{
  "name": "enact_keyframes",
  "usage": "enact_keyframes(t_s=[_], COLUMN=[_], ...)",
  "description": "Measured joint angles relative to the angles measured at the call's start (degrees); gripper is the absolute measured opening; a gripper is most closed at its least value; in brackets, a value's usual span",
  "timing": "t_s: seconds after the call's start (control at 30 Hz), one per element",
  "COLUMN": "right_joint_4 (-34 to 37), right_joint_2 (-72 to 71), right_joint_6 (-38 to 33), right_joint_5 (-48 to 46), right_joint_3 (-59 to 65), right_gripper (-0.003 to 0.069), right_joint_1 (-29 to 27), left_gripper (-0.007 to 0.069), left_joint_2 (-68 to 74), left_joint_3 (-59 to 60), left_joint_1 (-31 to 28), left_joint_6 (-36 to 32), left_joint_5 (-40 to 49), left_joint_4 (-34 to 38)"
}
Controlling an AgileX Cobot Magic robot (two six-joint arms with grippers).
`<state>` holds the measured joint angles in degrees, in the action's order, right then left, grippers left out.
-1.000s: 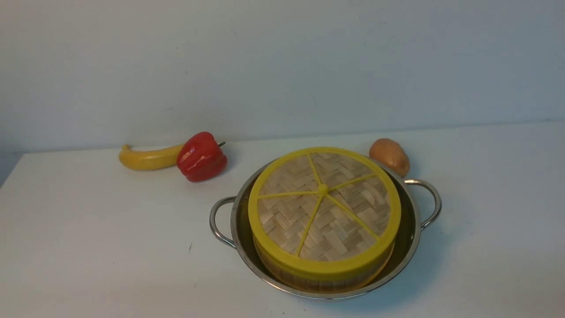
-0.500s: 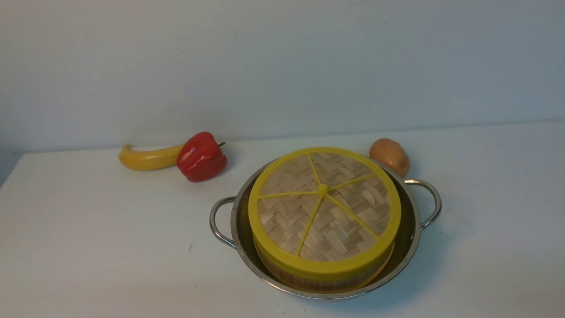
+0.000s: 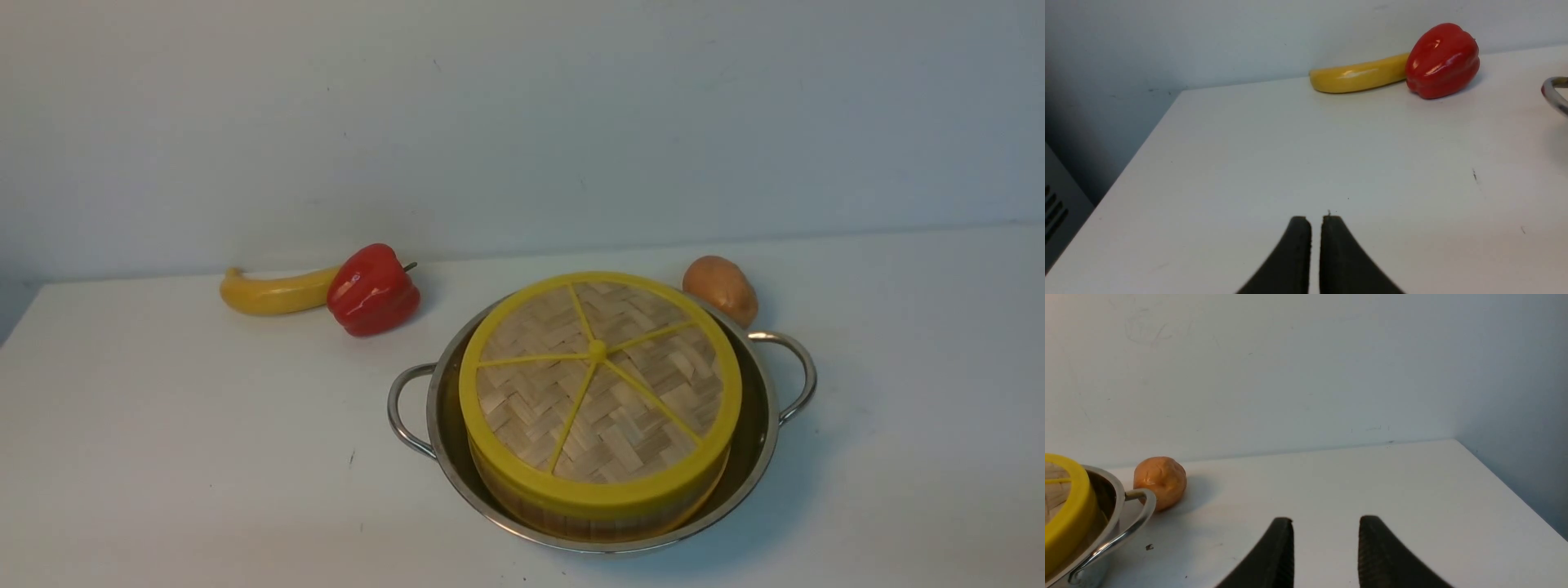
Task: Place the steamer in the pot on the white table, and put the lid on the steamer.
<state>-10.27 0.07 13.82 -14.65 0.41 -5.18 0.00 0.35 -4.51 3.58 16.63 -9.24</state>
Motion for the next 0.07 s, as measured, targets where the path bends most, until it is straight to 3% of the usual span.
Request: enact_keyframes(t_s=[0.07], right_joint_4=[0.0], right_joint_2=[0.0], right_joint_6=[0.0], right_joint_5=[0.0], right_joint_3=[0.0], right_gripper=[0.0244], right_joint_1=[0.0], left_gripper=[0.0031], left_joint_2=[0.0], left_joint_3=[0.0], left_joint_1=[0.0], left_joint_6=[0.0], left_joint_5=[0.0], left_joint_4=[0.0])
